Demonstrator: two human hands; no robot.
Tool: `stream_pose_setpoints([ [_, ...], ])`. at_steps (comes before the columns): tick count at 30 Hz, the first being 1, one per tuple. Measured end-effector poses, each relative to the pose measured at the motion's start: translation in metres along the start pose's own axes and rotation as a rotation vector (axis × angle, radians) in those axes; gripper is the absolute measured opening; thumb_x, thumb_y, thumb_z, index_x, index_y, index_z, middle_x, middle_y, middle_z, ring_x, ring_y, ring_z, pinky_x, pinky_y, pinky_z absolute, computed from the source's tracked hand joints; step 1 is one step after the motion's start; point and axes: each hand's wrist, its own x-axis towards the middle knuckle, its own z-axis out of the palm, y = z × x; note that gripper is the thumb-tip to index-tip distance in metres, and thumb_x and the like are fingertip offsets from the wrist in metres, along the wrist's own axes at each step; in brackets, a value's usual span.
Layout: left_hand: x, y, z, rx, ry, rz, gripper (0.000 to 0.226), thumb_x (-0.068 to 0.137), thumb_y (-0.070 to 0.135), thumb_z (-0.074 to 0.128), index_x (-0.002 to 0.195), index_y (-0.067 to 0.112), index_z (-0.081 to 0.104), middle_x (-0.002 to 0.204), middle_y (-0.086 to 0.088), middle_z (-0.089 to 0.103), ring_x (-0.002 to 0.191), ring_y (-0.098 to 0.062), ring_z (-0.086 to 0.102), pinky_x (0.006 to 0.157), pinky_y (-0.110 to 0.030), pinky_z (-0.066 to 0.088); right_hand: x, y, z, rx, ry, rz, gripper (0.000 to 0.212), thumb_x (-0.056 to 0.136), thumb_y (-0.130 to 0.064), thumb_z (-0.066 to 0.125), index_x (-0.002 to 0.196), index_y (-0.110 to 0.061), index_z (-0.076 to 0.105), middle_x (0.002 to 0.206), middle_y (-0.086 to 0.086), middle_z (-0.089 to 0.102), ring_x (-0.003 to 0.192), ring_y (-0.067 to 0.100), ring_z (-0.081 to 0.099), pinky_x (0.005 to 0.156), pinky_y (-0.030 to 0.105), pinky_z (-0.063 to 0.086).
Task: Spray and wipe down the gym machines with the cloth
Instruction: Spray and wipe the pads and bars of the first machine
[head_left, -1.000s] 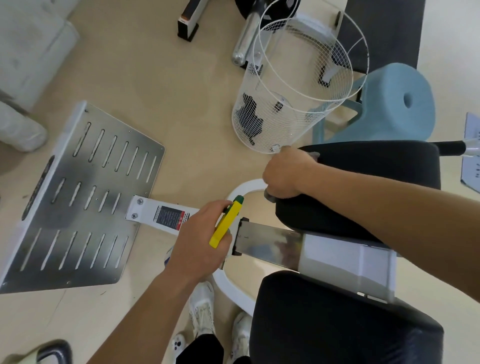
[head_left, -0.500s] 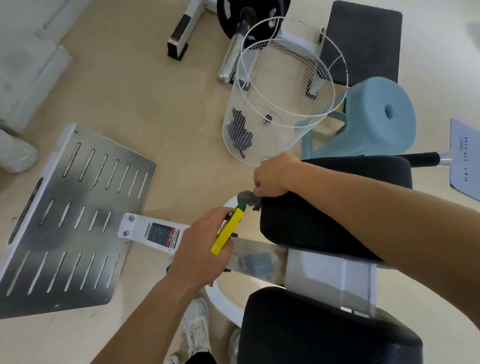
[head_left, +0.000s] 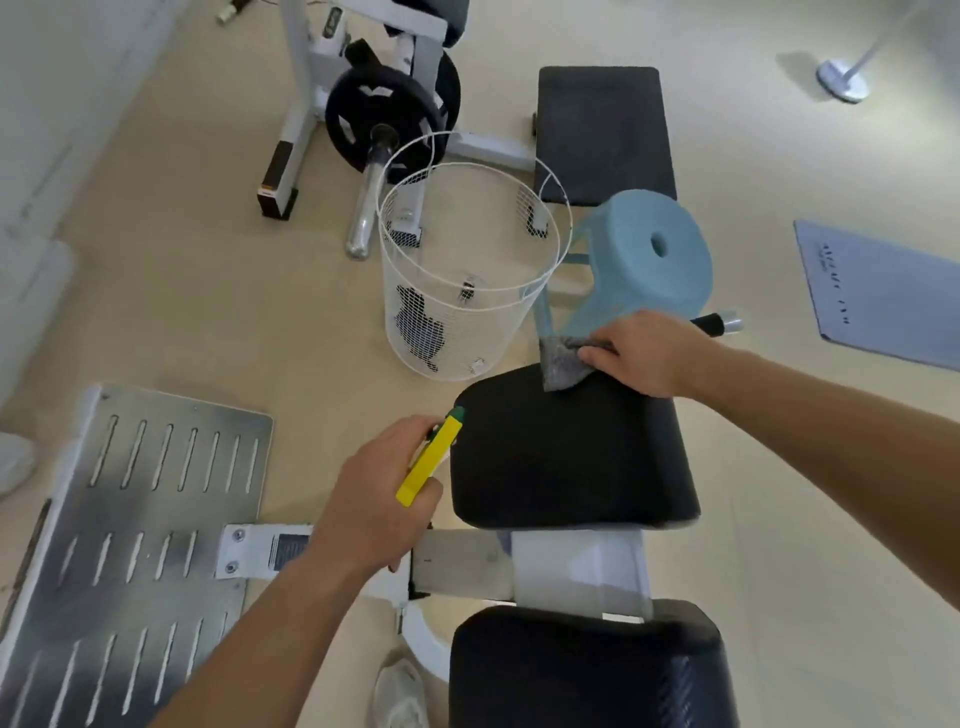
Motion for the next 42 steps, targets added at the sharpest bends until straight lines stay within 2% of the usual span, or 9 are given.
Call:
stream_pose_setpoints([
  [5,0.019,0.02,-0.004,0.003,-0.031,0.028,0.038,0.076,0.021,0.053,0.112,0.032,0.062,0.08,0.014,0.06,0.072,-0.008,0.057,0.062,-0.019,0.043,-0.012,0.012,0.012,0.279,0.202,0.046,0.035,0.1,-0.044,0.047,0.072,-0.024,0.056,0.077,0.001,0.062,0.082,0.029,0.062,0.073,0.039,0.048],
  [10,0.039,0.025,-0.008,-0.009,-0.032,-0.022,0.038,0.074,0.019,0.056,0.106,0.038,0.061,0.082,0.006,0.064,0.063,-0.018,0.063,0.062,-0.044,0.057,0.027,-0.041,0.011,-0.089,0.098,0.023,0.033,0.102,-0.048,0.039,0.089,-0.024,0.058,0.088,0.001,0.063,0.078,0.023,0.055,0.068,0.036,0.044],
  [13,0.05,0.033,-0.006,0.046,-0.034,-0.029,0.038,0.079,0.014,0.061,0.105,0.042,0.06,0.079,0.005,0.065,0.06,-0.017,0.063,0.058,-0.039,0.055,0.029,-0.049,0.017,-0.147,0.109,-0.043,0.026,0.102,-0.045,0.043,0.087,-0.026,0.052,0.095,0.001,0.065,0.082,0.022,0.057,0.067,0.036,0.04],
  [17,0.051,0.06,0.002,0.087,-0.072,-0.044,0.039,0.078,0.013,0.06,0.101,0.045,0.059,0.071,0.007,0.062,0.06,-0.014,0.061,0.058,-0.037,0.052,-0.01,-0.002,0.025,0.149,0.249,-0.026,0.034,0.103,-0.05,0.039,0.125,-0.033,0.059,0.117,-0.003,0.063,0.108,0.022,0.06,0.076,0.036,0.045],
  [21,0.043,0.095,0.016,0.041,-0.089,-0.07,0.035,0.072,0.019,0.055,0.103,0.034,0.063,0.07,0.001,0.063,0.059,-0.018,0.064,0.063,-0.047,0.057,-0.049,0.025,0.059,0.577,0.383,0.007,0.047,0.106,-0.036,0.039,0.153,-0.032,0.036,0.154,-0.005,0.04,0.14,0.018,0.039,0.116,0.038,0.034],
  [24,0.029,0.121,0.034,0.022,-0.054,-0.089,0.042,0.07,0.017,0.054,0.107,0.035,0.065,0.065,-0.003,0.063,0.056,-0.019,0.062,0.06,-0.038,0.055,-0.074,0.018,0.089,0.871,0.419,0.197,0.051,0.108,-0.035,0.033,0.157,-0.037,0.019,0.164,-0.011,0.023,0.148,0.015,0.027,0.119,0.03,0.023],
  [32,-0.004,0.198,0.1,-0.004,0.126,-0.154,0.044,0.074,0.006,0.057,0.111,0.028,0.065,0.073,-0.005,0.067,0.055,-0.015,0.067,0.058,-0.023,0.051,-0.178,0.023,0.15,1.127,0.187,0.252,0.049,0.107,-0.033,0.037,0.155,-0.039,0.028,0.109,0.004,0.071,0.077,0.016,0.063,0.065,0.02,0.042],
  [38,-0.036,0.284,0.169,-0.004,0.41,-0.149,0.046,0.079,-0.012,0.056,0.112,0.019,0.066,0.085,-0.005,0.065,0.057,-0.018,0.066,0.056,-0.019,0.052,-0.215,0.115,0.136,1.258,0.116,0.068,0.021,0.104,-0.024,0.046,0.099,-0.019,0.066,0.083,0.001,0.068,0.08,0.019,0.063,0.069,0.03,0.046],
  [42,-0.044,0.328,0.2,-0.112,0.61,-0.14,0.041,0.078,-0.014,0.057,0.108,0.011,0.065,0.101,-0.007,0.065,0.056,-0.008,0.061,0.053,-0.016,0.051,-0.231,0.182,0.123,1.567,0.104,0.14,0.03,0.104,-0.032,0.05,0.094,-0.012,0.07,0.079,0.008,0.074,0.074,0.025,0.068,0.074,0.039,0.055],
])
